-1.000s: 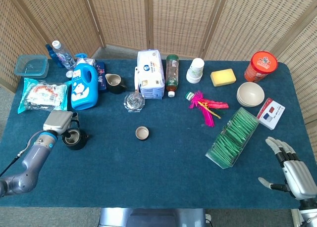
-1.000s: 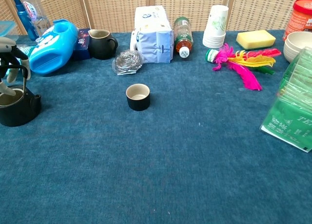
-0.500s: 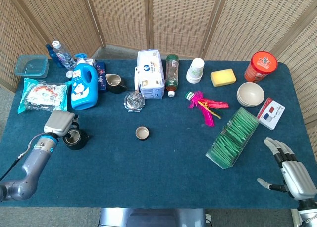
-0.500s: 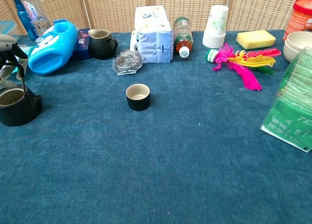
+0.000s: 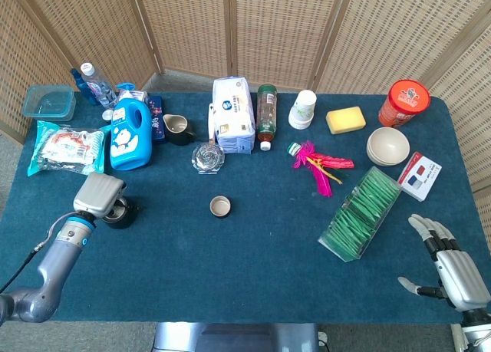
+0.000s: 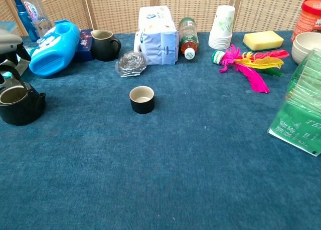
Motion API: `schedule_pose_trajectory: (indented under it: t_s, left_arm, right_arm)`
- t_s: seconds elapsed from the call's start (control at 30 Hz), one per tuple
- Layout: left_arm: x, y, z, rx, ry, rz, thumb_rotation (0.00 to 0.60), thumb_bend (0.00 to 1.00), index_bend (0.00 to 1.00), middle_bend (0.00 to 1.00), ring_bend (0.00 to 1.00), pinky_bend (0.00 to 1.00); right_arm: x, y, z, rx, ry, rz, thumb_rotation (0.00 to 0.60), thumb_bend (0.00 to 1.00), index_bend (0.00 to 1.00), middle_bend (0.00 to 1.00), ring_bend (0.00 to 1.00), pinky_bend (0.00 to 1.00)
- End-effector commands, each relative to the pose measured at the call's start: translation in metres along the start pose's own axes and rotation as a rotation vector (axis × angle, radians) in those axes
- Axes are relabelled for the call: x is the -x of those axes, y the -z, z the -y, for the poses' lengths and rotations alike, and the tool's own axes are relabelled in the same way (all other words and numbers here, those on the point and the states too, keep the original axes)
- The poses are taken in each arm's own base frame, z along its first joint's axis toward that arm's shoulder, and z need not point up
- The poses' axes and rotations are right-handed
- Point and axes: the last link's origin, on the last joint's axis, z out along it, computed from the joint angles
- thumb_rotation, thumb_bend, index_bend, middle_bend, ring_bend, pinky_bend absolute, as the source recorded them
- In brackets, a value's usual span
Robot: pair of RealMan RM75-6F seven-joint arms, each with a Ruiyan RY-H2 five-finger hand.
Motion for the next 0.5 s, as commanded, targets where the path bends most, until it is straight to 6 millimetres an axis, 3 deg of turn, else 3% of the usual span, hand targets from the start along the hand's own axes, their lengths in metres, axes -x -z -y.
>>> schedule_pose_trajectory:
  t_s: [0.03,0.3,0.5]
  left_arm:
    - [-0.006,0.004,-0.001,0.013,0.005,-0.045,0.600,0.63,0.64,0.84,0.76,0.94]
    - [-0.027,0.007,-0.002,0.068,0.001,-0.185,0.600,0.62,0.64,0.84,0.76,0.94]
    - [-0.048,-0.002,-0.020,0.120,-0.057,-0.305,0.600,0.61,0.64,0.84,0.76,0.94]
  right_arm:
    - [0.000,0.000,0.000,-0.001,0.000,0.001,0.600,0.00,0.00,0.00,0.00,0.00]
    - [0.000,0.001,0.001,-0.002,-0.002,0.000,0.600,0.00,0.00,0.00,0.00,0.00]
    - [0.003,0.001,0.002,-0.009,0.008,0.010,0.600,0.00,0.00,0.00,0.00,0.00]
